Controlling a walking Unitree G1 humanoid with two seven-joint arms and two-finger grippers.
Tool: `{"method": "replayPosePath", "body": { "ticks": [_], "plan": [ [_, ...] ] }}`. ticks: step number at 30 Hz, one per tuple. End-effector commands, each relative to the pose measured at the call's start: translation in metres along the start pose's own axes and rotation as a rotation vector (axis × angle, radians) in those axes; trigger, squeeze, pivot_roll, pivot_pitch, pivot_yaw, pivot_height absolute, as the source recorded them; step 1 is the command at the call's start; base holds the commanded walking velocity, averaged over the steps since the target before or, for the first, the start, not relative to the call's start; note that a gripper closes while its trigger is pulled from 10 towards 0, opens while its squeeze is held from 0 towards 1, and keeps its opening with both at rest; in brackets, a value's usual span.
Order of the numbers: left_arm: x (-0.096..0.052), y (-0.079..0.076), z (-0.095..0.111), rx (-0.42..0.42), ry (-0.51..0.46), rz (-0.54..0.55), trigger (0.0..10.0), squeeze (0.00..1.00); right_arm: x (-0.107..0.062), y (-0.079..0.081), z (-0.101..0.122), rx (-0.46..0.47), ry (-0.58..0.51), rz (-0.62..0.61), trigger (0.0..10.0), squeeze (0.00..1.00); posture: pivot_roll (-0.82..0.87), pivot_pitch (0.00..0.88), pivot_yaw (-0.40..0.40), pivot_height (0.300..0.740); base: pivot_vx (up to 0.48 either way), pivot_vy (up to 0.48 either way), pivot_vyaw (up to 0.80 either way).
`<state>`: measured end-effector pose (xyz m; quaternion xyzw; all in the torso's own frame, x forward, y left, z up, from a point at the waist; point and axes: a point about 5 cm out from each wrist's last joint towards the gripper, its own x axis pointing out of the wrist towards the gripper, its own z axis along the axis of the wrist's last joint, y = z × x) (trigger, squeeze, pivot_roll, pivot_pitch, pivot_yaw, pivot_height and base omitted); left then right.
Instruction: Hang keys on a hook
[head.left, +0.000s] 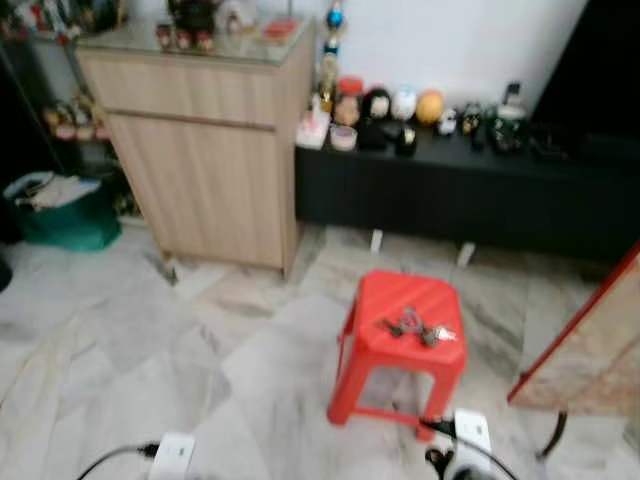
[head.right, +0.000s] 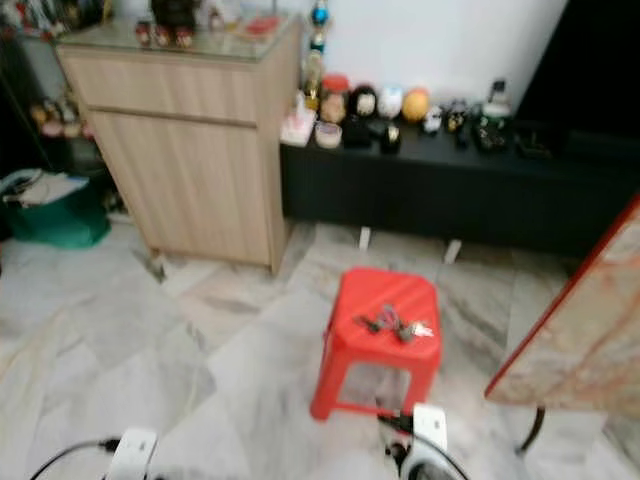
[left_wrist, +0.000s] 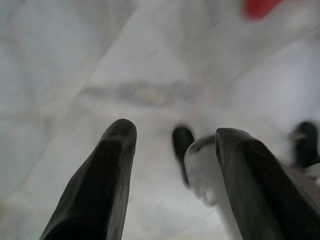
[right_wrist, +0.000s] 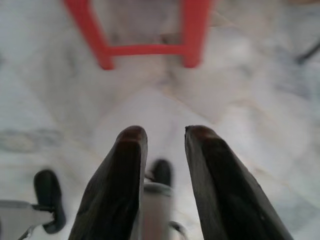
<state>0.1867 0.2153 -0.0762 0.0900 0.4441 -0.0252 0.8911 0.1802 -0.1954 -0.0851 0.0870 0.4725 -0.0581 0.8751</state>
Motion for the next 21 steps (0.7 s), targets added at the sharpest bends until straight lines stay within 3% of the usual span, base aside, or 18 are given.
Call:
{"method": "replayPosePath", "body": {
  "ticks": [1, 3, 4, 5, 7, 8, 9, 10, 14, 21],
  "plan": [
    [0.0, 0.013, 0.015, 0.006, -0.078, 0.022, 10.0, 0.0, 0.001, 0.006, 0.01, 0.018, -0.056, 0.009, 10.0, 0.0, 0.08, 0.0, -0.053, 0.74, 0.0, 0.0, 0.0],
    [-0.002, 0.022, 0.048, -0.019, -0.269, 0.043, 10.0, 0.0, 0.0, 0.004, 0.017, 0.027, -0.153, -0.006, 10.0, 0.0, 0.08, 0.0, -0.052, 0.74, 0.0, 0.0, 0.0],
    [-0.008, 0.029, 0.077, -0.049, -0.449, 0.075, 10.0, 0.0, -0.002, 0.004, 0.025, 0.001, -0.237, 0.0, 10.0, 0.0, 0.08, 0.0, -0.051, 0.74, 0.0, 0.0, 0.0],
    [-0.013, 0.031, 0.093, -0.061, -0.551, 0.084, 10.0, 0.0, -0.003, 0.005, 0.028, 0.002, -0.275, 0.015, 10.0, 0.0, 0.08, 0.0, -0.053, 0.74, 0.0, 0.0, 0.0],
    [-0.022, 0.027, 0.112, -0.077, -0.67, 0.076, 10.0, 0.0, -0.004, 0.006, 0.036, 0.002, -0.33, 0.02, 10.0, 0.0, 0.08, 0.0, -0.054, 0.74, 0.0, 0.0, 0.0],
    [-0.026, 0.025, 0.119, -0.088, -0.715, 0.067, 10.0, 0.0, -0.005, 0.017, 0.062, -0.012, -0.44, 0.037, 10.0, 0.0, 0.08, 0.0, -0.054, 0.74, 0.0, 0.0, 0.0],
    [-0.029, 0.022, 0.124, -0.097, -0.75, 0.057, 10.0, 0.0, -0.01, 0.031, 0.092, -0.024, -0.567, 0.058, 10.0, 0.0, 0.08, 0.0, -0.054, 0.74, 0.0, 0.0, 0.0],
    [-0.033, 0.019, 0.127, -0.09, -0.781, 0.045, 10.0, 0.0, -0.012, 0.035, 0.101, -0.039, -0.605, 0.07, 10.0, 0.0, 0.07, 0.0, -0.057, 0.74, 0.0, 0.0, 0.0],
    [-0.045, 0.004, 0.126, -0.069, -0.861, -0.01, 10.0, 0.0, -0.017, 0.042, 0.107, -0.103, -0.679, 0.12, 10.0, 0.0, 0.06, 0.0, -0.057, 0.74, 0.0, 0.0, 0.0],
    [-0.048, 0.002, 0.104, -0.102, -0.793, -0.015, 10.0, 0.0, -0.024, 0.045, 0.106, -0.124, -0.747, 0.072, 10.0, 0.0, 0.06, 0.0, -0.065, 0.74, 0.0, 0.0, 0.0]
  ]
}}
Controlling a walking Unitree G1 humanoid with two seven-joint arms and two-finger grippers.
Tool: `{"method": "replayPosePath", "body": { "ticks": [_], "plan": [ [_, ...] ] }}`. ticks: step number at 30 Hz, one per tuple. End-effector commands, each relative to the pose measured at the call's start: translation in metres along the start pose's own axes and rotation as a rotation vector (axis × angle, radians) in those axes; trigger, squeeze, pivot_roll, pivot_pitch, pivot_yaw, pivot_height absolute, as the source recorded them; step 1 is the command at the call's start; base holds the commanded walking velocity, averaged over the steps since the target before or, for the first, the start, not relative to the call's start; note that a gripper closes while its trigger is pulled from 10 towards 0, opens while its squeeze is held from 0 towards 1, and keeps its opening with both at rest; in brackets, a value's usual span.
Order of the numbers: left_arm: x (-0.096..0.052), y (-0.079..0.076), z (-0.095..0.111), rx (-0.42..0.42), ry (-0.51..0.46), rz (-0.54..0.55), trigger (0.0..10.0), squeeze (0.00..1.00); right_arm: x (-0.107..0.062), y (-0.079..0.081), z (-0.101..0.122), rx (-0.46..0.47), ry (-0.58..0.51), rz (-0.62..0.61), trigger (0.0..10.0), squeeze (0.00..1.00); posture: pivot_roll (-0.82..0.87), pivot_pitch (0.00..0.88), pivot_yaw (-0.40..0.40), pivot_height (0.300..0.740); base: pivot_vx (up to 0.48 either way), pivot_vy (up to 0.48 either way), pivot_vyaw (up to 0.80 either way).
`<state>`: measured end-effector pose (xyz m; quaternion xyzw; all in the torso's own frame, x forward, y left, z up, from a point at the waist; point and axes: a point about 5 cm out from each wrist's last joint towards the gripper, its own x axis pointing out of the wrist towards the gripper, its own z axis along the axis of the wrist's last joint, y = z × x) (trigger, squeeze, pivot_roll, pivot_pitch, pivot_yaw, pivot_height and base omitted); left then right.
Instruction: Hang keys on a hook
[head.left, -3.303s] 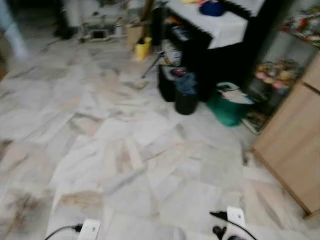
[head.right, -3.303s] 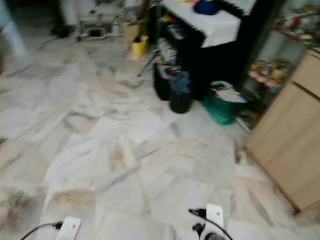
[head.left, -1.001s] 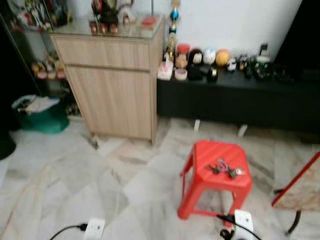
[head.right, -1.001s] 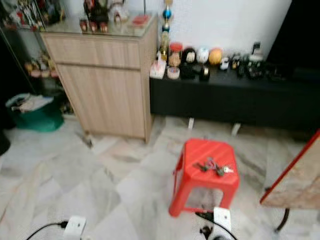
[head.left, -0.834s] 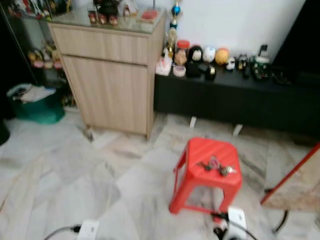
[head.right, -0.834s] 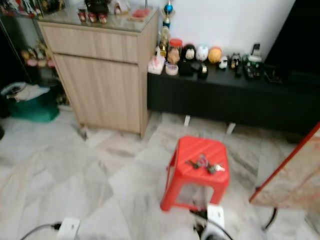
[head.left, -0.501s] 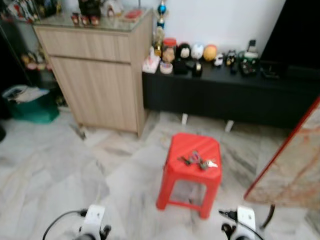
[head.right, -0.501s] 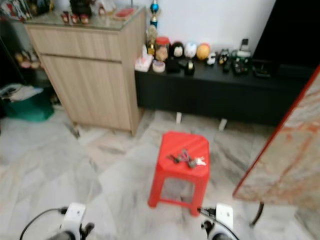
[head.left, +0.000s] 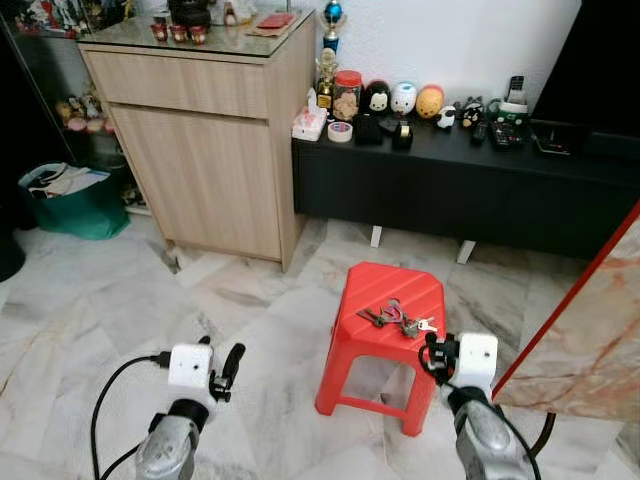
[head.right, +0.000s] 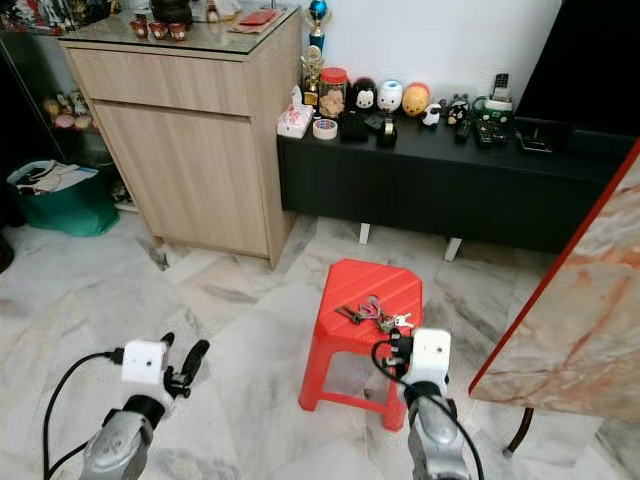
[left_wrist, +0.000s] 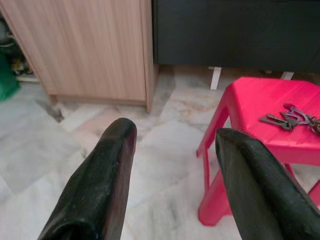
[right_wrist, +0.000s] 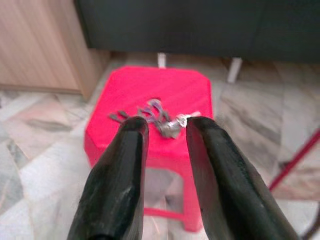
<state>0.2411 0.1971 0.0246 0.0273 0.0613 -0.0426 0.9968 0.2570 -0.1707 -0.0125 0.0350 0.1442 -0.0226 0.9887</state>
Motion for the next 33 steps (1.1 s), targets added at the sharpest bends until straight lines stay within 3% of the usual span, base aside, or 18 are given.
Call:
{"method": "replayPosePath", "body": {
  "ticks": [1, 9, 23, 29, 33],
  "plan": [
    [-0.001, 0.0, -0.002, -0.005, 0.015, 0.004, 10.0, 0.0, 0.003, -0.002, 0.01, -0.021, -0.048, -0.014, 10.0, 0.0, 0.06, 0.0, -0.065, 0.74, 0.0, 0.0, 0.0],
    [0.001, 0.001, 0.001, -0.012, 0.015, -0.002, 10.0, 0.0, -0.003, -0.005, -0.004, -0.024, 0.018, -0.035, 10.0, 0.0, 0.06, 0.0, -0.067, 0.74, 0.0, 0.0, 0.0],
    [0.007, -0.001, 0.006, -0.013, 0.023, -0.014, 10.0, 0.0, 0.0, -0.004, -0.005, -0.045, 0.052, -0.015, 10.0, 0.0, 0.05, 0.0, -0.064, 0.74, 0.379, 0.0, 0.0],
    [0.009, -0.003, 0.007, -0.01, 0.02, -0.024, 10.0, 0.0, 0.0, 0.0, -0.005, -0.029, 0.056, 0.014, 10.0, 0.0, 0.05, 0.0, -0.063, 0.74, 0.438, 0.0, 0.71],
    [0.01, -0.007, 0.007, 0.008, 0.022, -0.044, 10.0, 0.0, 0.001, 0.001, -0.006, -0.026, 0.061, 0.017, 10.0, 0.0, 0.05, 0.0, -0.061, 0.74, 0.439, 0.0, 0.0]
  ]
}}
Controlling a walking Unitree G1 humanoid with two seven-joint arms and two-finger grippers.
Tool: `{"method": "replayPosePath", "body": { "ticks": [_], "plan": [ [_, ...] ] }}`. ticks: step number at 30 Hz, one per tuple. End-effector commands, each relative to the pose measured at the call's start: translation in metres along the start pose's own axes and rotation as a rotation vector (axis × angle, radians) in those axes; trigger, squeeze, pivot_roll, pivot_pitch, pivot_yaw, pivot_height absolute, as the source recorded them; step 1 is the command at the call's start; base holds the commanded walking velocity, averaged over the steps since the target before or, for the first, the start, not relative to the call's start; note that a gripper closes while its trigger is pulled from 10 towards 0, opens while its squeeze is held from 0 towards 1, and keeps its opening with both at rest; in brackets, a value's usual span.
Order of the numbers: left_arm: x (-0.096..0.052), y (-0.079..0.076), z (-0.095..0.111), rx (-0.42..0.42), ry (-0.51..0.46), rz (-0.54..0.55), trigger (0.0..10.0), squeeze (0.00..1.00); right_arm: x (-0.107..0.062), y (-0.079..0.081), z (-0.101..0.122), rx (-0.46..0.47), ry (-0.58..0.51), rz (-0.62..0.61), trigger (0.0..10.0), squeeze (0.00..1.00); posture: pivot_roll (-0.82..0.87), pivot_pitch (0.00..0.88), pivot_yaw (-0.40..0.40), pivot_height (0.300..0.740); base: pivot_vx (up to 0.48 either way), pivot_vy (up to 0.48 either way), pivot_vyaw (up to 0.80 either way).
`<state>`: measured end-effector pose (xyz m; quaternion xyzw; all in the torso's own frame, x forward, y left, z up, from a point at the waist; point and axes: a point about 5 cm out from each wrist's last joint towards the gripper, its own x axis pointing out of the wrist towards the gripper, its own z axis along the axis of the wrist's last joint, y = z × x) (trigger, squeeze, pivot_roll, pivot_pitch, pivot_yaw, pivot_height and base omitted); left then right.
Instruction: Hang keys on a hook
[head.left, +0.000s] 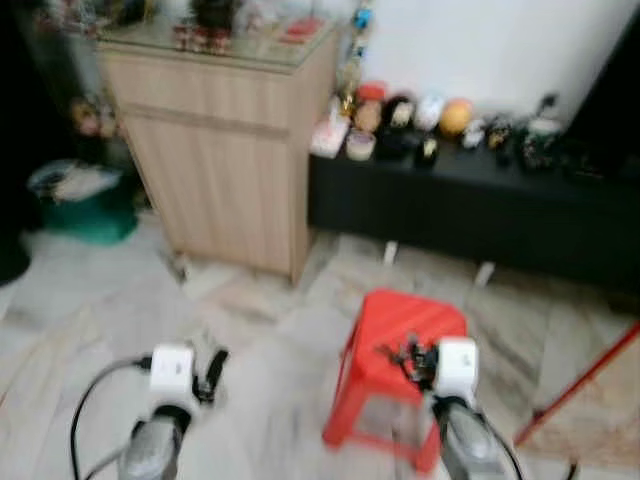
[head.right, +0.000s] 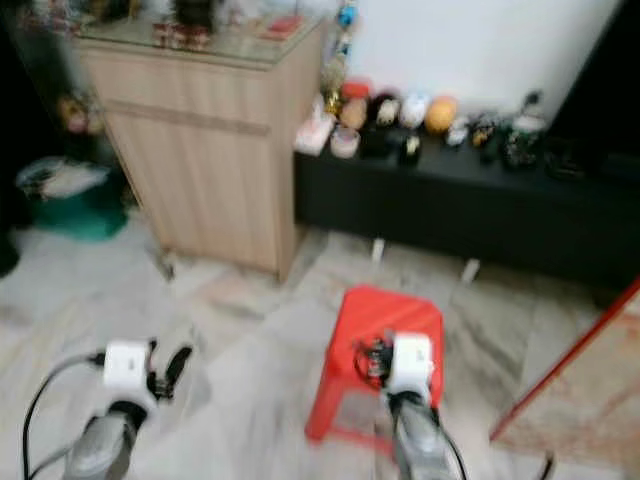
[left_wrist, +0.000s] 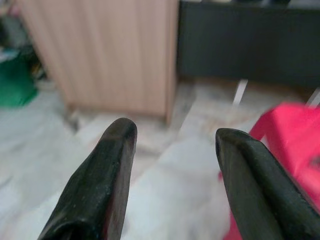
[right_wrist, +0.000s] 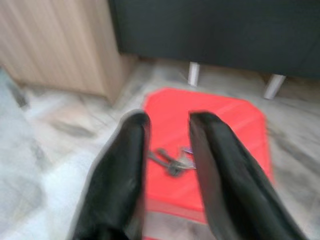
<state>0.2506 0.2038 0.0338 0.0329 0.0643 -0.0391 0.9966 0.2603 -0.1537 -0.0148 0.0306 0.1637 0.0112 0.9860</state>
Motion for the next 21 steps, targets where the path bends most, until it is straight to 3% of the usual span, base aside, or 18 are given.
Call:
{"method": "replayPosePath", "body": {
  "ticks": [1, 8, 21],
  "plan": [
    [0.0018, -0.0149, -0.0028, -0.007, 0.015, -0.051, 10.0, 0.0, -0.0034, -0.0154, -0.004, 0.003, 0.021, -0.05, 10.0, 0.0, 0.05, 0.0, -0.061, 0.74, 0.439, 0.0, 0.0],
    [0.0027, -0.0164, -0.0015, -0.014, 0.009, -0.054, 10.0, 0.0, -0.0021, -0.0158, -0.0025, 0.019, 0.017, -0.059, 10.0, 0.0, 0.05, 0.0, -0.062, 0.74, 0.423, 0.0, 0.0],
    [0.0015, -0.0155, 0.0055, -0.024, -0.023, -0.064, 10.0, 0.0, -0.0004, -0.0192, 0.0032, 0.031, -0.016, -0.087, 10.0, 0.0, 0.06, 0.0, -0.065, 0.74, 0.0, 0.0, 0.0]
  ]
}}
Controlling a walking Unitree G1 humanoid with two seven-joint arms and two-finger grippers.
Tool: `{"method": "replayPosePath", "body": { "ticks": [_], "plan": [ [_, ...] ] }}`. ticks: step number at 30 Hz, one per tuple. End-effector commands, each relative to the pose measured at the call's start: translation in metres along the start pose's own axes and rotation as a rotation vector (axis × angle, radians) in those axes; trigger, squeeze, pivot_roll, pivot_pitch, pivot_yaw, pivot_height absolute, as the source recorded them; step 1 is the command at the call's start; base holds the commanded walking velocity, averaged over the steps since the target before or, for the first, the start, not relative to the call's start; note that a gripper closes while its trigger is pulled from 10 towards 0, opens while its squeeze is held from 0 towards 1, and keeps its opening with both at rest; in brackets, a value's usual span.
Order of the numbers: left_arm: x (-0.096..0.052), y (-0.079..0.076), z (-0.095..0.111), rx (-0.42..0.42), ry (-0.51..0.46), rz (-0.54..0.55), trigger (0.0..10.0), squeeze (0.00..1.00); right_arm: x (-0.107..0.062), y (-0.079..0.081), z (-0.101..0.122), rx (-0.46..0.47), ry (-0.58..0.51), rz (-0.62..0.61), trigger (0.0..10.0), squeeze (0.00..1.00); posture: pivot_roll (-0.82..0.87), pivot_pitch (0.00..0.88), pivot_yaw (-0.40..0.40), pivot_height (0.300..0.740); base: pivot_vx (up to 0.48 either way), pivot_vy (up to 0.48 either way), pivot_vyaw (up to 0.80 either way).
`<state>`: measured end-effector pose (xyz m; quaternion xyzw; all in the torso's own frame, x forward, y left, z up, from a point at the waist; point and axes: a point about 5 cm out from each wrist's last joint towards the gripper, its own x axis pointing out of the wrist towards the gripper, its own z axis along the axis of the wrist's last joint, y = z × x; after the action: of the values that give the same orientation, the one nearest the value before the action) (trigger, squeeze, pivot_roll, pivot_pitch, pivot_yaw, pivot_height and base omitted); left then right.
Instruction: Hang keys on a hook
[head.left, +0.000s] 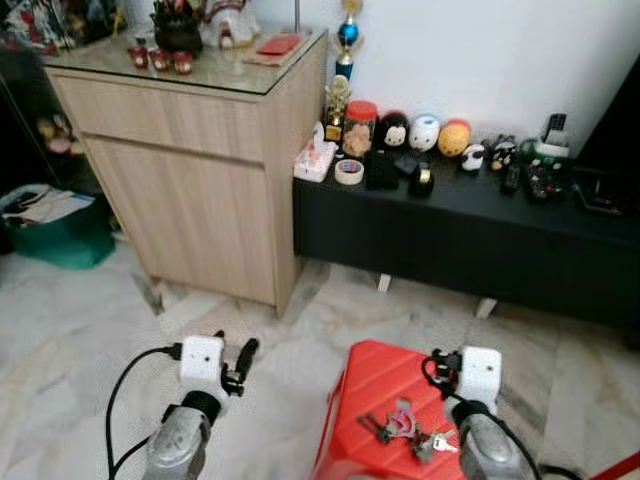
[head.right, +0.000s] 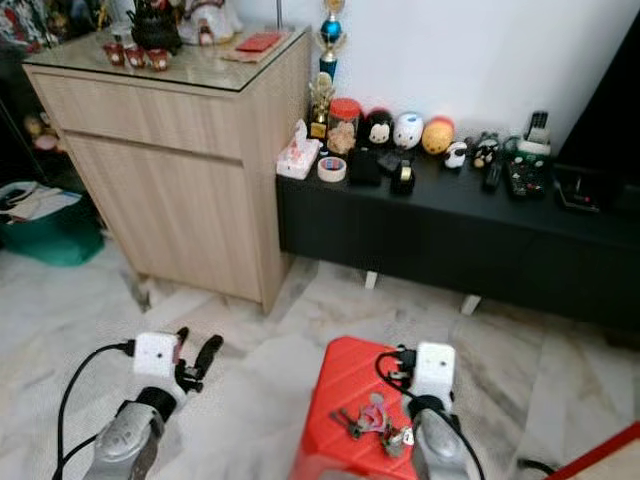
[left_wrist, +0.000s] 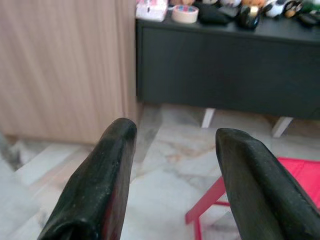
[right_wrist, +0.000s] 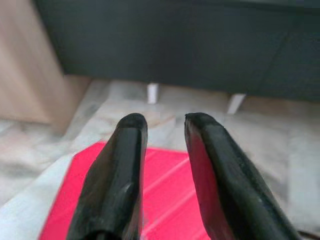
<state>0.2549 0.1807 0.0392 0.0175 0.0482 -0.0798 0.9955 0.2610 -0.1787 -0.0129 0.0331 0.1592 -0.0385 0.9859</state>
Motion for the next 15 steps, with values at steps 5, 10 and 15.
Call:
{"method": "replayPosePath", "body": {
  "ticks": [5, 10, 15],
  "plan": [
    [-0.0057, 0.0072, -0.0031, -0.001, 0.015, 0.024, 10.0, 0.0, -0.0007, 0.0053, -0.0023, 0.001, 0.009, 0.009, 10.0, 0.0, 0.06, 0.0, -0.065, 0.74, 0.0, 0.0, 0.0],
    [-0.0065, 0.0067, -0.0031, -0.005, 0.017, 0.027, 10.0, 0.0, -0.0014, 0.0054, -0.005, -0.02, 0.031, 0.013, 10.0, 0.0, 0.06, 0.0, -0.066, 0.74, 0.0, 0.0, 0.0],
    [-0.0077, 0.0068, -0.0061, -0.01, 0.028, 0.035, 10.0, 0.0, -0.0015, 0.0062, -0.0055, -0.041, 0.038, 0.024, 10.0, 0.0, 0.06, 0.0, -0.07, 0.7, 0.0, 0.0, 0.0]
  ]
}}
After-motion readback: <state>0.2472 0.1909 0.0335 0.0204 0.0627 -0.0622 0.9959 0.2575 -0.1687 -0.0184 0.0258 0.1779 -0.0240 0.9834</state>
